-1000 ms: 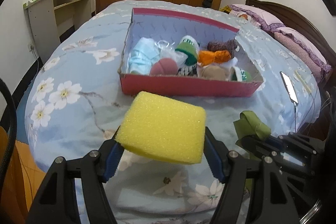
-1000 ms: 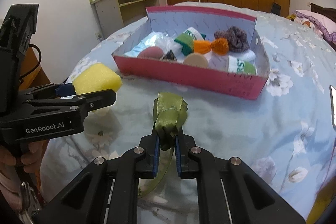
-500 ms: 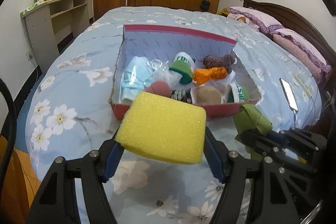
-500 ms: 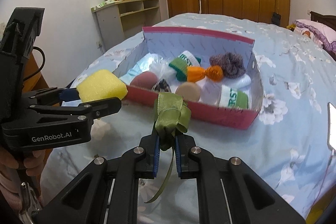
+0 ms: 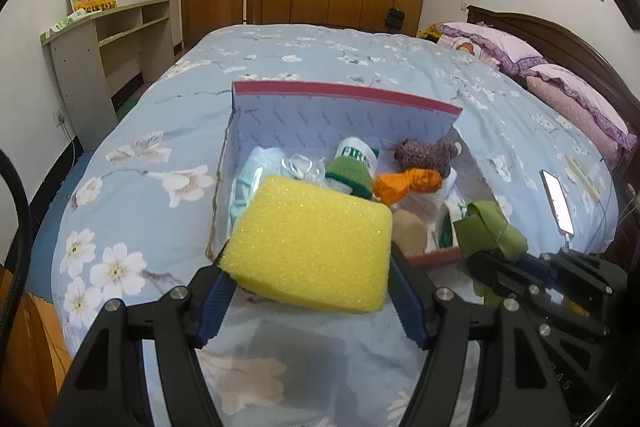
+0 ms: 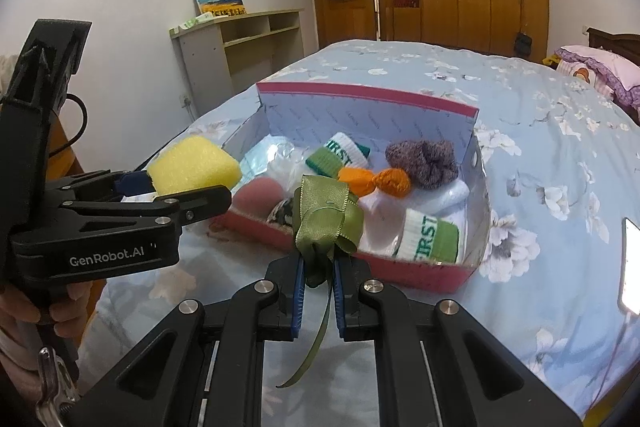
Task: Organize soft objects
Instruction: 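Carry the yellow sponge and green bow over the box with both tools, then open the left tool to drop the yellow sponge while the right tool releases the bow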
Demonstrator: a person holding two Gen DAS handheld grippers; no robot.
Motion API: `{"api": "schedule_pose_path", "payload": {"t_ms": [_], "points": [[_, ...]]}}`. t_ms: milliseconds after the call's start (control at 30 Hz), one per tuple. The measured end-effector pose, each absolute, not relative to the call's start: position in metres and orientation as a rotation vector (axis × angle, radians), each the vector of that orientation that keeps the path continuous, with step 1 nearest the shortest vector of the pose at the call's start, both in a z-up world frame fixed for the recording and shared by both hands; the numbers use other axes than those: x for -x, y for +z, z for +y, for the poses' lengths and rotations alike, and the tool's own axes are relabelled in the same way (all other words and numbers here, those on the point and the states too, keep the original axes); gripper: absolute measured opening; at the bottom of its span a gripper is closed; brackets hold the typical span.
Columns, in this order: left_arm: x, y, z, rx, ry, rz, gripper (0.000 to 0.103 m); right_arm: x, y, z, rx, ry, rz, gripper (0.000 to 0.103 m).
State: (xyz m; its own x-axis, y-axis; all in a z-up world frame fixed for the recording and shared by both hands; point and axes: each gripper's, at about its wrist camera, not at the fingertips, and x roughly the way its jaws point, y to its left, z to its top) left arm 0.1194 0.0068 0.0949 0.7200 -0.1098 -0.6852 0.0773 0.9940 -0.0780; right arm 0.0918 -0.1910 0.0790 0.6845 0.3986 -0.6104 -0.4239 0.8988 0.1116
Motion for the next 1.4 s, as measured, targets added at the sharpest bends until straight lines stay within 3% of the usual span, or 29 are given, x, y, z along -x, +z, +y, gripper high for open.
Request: {"api": "schedule_pose_path", "payload": {"t_ms": [667,1400], "points": [[-0.165,0.096,-0.011,0.02,-0.092,0.745,0.073,-0.137,0.084,-0.203,0.02,0.413,0.648,0.013],[-0.21,0.052,-0.01,0.025,-0.058,0.821,0.073,-0.175,0.046,-0.205,0.023,0.365,0.726,0.013]]}}
